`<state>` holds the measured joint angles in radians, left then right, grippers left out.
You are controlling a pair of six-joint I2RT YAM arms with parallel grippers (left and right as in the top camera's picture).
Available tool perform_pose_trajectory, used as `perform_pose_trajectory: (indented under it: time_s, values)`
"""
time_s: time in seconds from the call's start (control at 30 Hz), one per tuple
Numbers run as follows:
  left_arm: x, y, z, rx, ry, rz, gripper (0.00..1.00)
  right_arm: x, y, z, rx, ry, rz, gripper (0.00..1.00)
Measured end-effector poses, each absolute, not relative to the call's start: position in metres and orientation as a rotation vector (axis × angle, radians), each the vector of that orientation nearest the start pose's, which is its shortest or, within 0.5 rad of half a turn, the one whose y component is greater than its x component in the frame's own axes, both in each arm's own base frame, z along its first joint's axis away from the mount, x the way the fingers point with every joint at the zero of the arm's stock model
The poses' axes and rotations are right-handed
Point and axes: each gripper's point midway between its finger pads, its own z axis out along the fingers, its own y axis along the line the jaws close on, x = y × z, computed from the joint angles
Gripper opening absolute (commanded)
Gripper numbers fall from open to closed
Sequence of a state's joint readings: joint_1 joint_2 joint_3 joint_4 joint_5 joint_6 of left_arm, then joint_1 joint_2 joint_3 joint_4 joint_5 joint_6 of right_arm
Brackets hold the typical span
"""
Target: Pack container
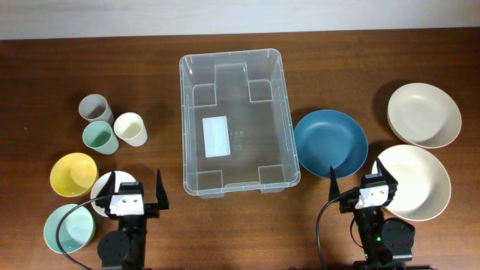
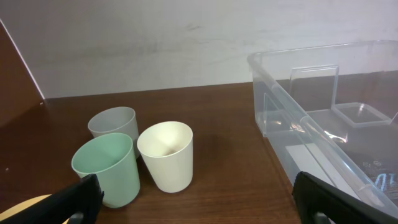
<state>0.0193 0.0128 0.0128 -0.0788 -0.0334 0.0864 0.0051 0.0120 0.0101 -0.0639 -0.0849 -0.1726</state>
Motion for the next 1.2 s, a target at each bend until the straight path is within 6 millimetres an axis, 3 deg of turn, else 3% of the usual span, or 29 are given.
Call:
perform_pose_trajectory:
  time_s: [0.5, 0.73, 0.97, 1.1, 1.2]
  values:
    - [0.246, 0.010, 0.156, 0.001, 1.657, 0.082, 1.00, 0.246, 0.014, 0.158, -0.135, 1.639, 0.000, 0.99]
    - [0.237, 0.011, 0.164, -0.028, 1.748, 0.060, 1.00, 0.247, 0.014, 0.152, -0.070, 1.753, 0.057, 0.99]
    - [0.239, 0.012, 0.217, -0.041, 1.813, 0.056, 1.00, 0.261, 0.014, 0.199, -0.052, 1.888, 0.074, 0.99]
    - [0.250, 0.012, 0.229, -0.055, 1.950, 0.046, 1.00, 0.279, 0.014, 0.228, -0.047, 2.022, 0.079, 0.99]
    - [0.258, 0.012, 0.234, -0.066, 2.088, 0.042, 1.00, 0.291, 0.014, 0.239, -0.041, 2.158, 0.082, 0.99]
